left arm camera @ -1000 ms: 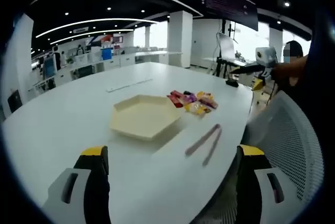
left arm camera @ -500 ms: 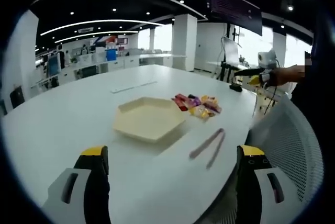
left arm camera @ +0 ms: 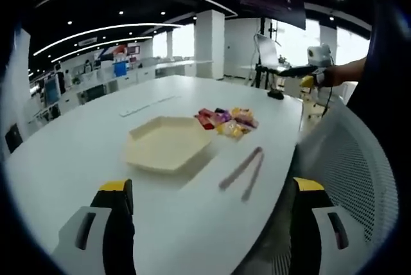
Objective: Place the target food into the container with the food tongs after gripping and lifting it, then release it inside without dropping or visibly crushing the food.
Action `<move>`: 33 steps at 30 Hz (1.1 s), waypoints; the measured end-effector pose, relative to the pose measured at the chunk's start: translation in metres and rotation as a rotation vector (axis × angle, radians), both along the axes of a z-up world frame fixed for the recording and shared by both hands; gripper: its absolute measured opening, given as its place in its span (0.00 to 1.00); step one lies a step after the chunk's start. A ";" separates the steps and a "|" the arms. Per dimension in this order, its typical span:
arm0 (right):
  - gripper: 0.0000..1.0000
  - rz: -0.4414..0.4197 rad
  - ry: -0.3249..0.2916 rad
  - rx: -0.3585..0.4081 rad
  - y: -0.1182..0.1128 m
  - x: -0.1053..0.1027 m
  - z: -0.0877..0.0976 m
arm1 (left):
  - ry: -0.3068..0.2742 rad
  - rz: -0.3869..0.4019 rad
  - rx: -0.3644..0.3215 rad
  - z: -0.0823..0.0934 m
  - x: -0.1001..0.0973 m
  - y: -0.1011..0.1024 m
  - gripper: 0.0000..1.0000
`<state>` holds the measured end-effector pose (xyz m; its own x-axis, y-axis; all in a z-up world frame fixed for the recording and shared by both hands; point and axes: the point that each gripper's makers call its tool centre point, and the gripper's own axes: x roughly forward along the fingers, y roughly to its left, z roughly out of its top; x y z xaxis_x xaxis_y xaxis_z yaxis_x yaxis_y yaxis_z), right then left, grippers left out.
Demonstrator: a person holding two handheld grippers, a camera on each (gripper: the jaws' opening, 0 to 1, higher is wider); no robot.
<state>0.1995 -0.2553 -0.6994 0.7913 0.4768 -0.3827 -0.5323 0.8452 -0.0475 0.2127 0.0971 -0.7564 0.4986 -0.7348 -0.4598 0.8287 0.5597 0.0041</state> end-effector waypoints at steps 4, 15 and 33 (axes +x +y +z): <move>1.00 0.017 -0.003 -0.003 0.004 -0.002 -0.001 | 0.000 -0.007 0.012 -0.001 0.000 -0.001 0.99; 1.00 0.079 0.014 -0.030 0.016 0.005 -0.005 | 0.004 -0.087 0.112 -0.004 0.003 -0.008 0.99; 1.00 0.120 0.046 -0.060 0.035 0.010 -0.020 | -0.014 -0.315 0.220 0.001 0.010 -0.047 0.96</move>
<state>0.2098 -0.2202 -0.7196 0.7110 0.5423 -0.4476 -0.6322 0.7717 -0.0692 0.2229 0.0496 -0.7553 0.2711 -0.7377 -0.6182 0.9590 0.2620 0.1080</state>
